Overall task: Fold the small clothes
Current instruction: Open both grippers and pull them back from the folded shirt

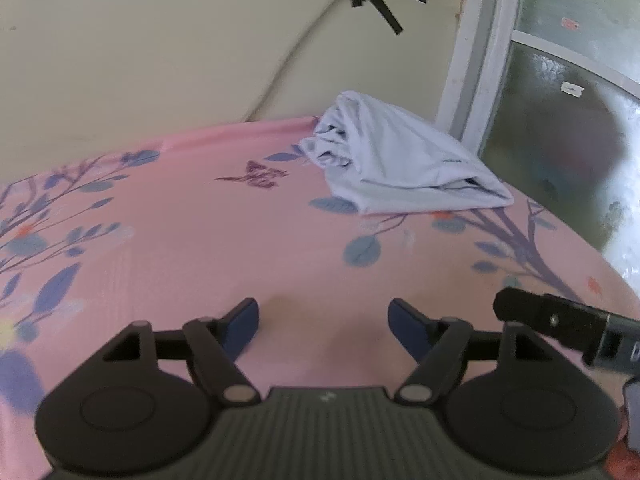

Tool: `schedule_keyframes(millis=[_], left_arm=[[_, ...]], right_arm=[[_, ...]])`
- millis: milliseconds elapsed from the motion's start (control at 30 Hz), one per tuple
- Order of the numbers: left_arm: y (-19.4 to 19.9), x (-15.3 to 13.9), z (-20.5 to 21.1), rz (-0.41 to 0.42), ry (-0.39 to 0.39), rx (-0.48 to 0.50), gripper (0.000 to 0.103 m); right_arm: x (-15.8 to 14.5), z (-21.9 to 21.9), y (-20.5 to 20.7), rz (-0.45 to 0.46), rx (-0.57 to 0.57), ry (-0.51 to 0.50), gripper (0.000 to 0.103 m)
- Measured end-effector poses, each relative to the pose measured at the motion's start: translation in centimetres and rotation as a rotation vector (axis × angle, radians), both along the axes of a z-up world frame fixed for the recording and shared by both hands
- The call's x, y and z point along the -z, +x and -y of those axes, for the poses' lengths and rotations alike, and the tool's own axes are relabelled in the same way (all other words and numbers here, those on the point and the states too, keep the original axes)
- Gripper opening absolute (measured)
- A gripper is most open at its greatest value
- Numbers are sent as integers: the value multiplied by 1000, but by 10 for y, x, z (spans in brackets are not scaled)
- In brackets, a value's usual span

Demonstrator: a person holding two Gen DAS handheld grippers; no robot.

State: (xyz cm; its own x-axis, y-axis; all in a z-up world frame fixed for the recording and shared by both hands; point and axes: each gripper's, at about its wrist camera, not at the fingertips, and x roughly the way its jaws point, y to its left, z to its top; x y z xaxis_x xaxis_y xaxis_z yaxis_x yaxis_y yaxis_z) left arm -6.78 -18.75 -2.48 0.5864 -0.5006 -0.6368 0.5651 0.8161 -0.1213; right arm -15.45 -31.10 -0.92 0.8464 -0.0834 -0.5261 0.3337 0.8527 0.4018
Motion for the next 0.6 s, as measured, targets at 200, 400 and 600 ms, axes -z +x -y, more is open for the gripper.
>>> schedule_keyframes(millis=[200, 400, 600], left_arm=[[-16, -3, -32, 34, -19, -100, 84], [-25, -10, -36, 102, -10, -126, 103], [-24, -9, -38, 98, 39, -132, 103]], right_arm=[[0, -32, -18, -6, -21, -12, 97], [-2, -47, -27, -15, 22, -28, 97], [-2, -44, -38, -17, 195, -33, 97]])
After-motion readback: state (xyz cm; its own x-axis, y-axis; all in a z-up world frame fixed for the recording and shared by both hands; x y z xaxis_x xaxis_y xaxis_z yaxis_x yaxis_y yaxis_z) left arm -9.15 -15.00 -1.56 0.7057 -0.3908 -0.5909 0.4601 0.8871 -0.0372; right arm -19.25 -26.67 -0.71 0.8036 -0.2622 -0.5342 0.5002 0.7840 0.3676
